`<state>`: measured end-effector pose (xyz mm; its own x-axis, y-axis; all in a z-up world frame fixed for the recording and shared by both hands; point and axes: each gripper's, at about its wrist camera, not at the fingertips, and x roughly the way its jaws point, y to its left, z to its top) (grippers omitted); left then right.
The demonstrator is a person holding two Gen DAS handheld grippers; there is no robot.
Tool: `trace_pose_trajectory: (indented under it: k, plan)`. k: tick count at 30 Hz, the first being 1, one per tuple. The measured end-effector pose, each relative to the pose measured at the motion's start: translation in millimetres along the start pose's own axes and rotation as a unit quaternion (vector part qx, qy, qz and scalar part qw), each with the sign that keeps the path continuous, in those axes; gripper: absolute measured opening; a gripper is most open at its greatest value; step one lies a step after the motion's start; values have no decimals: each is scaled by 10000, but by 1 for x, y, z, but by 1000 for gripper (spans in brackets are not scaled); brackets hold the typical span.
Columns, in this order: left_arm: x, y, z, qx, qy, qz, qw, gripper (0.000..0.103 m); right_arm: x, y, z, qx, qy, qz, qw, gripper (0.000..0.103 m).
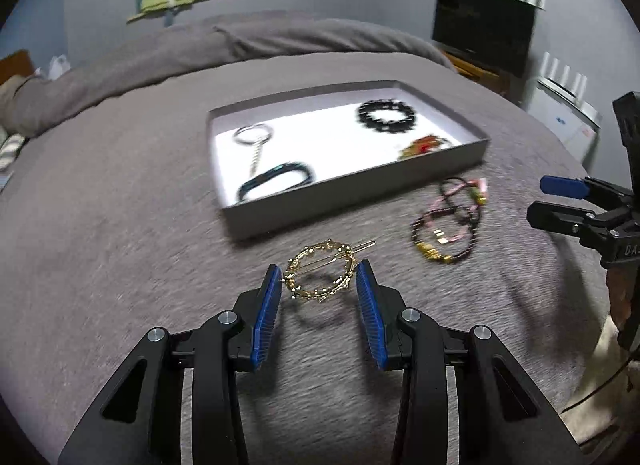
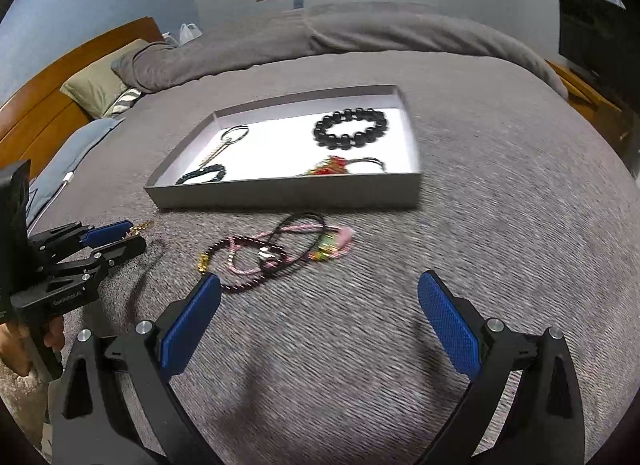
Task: Organize jewelry
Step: 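Grasp the gold hair clip with the left gripper while the right grasps the black hair tie, then lower the gold clip and black hair tie into the tray while both grippers open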
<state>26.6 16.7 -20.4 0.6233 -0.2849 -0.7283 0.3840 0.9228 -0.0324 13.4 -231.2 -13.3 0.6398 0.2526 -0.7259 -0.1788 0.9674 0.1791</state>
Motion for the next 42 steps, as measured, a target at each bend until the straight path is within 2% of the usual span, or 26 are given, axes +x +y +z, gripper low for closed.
trace_pose_trajectory:
  k: [6,11,15,16,17,19,20,22,25,26,35,42]
  plan:
    - [4,23,-13,-218,116,181,9995,41,21,16,7,-53,38,35,10000,85]
    - [7,30,-17,-292,119,174,9993,41,42,25,9,-118,217,24,9997,64]
    - [7,32,-18,-295,103,146,9994,41,53,27,9,-135,311,-81,9994,58]
    - [8,32,-19,-292,103,148,9994,41,55,28,8,-157,311,-118,9993,54]
    - [9,32,-19,-285,105,153,9994,41,56,29,8,-187,301,-155,9993,45]
    - [10,32,-19,-279,111,160,9994,41,58,30,8,-266,302,-245,9989,37]
    - [10,33,-20,-283,110,156,9994,41,58,30,8,-286,295,-266,9988,27]
    - [10,33,-20,-274,110,154,9994,41,56,29,8,-294,319,-195,9989,17]
    - [10,33,-20,-276,110,155,9994,41,50,28,7,-313,251,-180,9990,16]
    - [10,33,-20,-272,111,164,9994,41,48,28,7,-317,211,-189,9991,12]
    - [0,34,-16,-293,63,164,9994,40,11,19,8,-343,-96,-103,9993,12]
    - [-26,33,16,-231,-295,25,9993,40,-12,12,30,-292,-454,-25,9985,12]
